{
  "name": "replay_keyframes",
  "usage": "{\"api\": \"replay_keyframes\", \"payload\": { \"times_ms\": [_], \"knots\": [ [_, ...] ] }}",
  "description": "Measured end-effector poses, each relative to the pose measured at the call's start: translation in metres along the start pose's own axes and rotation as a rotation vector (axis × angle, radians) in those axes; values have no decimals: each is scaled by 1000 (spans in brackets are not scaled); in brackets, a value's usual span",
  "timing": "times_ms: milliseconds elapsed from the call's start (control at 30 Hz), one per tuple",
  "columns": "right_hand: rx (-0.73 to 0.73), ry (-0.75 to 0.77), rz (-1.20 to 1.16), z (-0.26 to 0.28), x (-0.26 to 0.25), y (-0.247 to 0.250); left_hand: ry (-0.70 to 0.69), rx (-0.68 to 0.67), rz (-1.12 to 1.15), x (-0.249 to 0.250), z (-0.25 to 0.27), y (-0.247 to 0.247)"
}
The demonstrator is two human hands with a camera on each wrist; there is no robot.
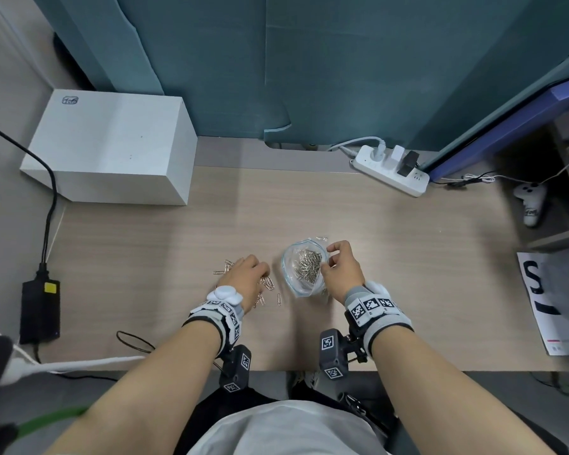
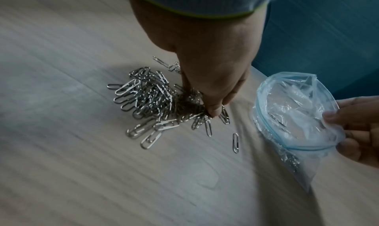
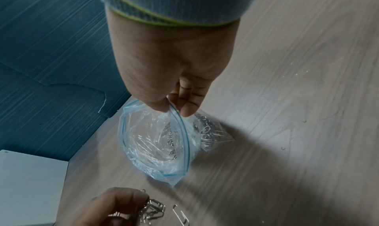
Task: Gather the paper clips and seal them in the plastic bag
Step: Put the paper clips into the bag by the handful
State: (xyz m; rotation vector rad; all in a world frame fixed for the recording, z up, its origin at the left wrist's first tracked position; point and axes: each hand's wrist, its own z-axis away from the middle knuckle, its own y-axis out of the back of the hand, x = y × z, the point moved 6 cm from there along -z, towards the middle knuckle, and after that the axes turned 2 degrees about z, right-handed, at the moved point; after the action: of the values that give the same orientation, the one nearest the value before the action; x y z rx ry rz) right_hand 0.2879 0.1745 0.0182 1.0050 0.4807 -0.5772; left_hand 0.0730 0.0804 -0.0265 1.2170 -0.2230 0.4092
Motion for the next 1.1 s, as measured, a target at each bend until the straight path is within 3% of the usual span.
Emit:
{"api": "replay_keyframes", "payload": {
  "times_ms": [200, 367, 600, 767, 933, 1100],
  "knots": [
    [3, 0, -8, -1, 1, 0, -1, 66, -23, 6, 7, 2],
    [10, -4, -13, 0, 5, 1, 51, 33, -74, 20, 4, -6],
    [6, 0, -19, 0, 5, 2, -20, 43, -2, 8, 2, 1],
    [-7, 13, -17, -1, -2, -1, -31, -1, -47, -21, 13, 19],
    [-16, 25, -17, -2, -9, -7, -10, -145, -109, -36, 28, 12],
    [-25, 30, -11, -1, -11, -10, 24, -38, 37, -35, 25, 5]
  ]
}}
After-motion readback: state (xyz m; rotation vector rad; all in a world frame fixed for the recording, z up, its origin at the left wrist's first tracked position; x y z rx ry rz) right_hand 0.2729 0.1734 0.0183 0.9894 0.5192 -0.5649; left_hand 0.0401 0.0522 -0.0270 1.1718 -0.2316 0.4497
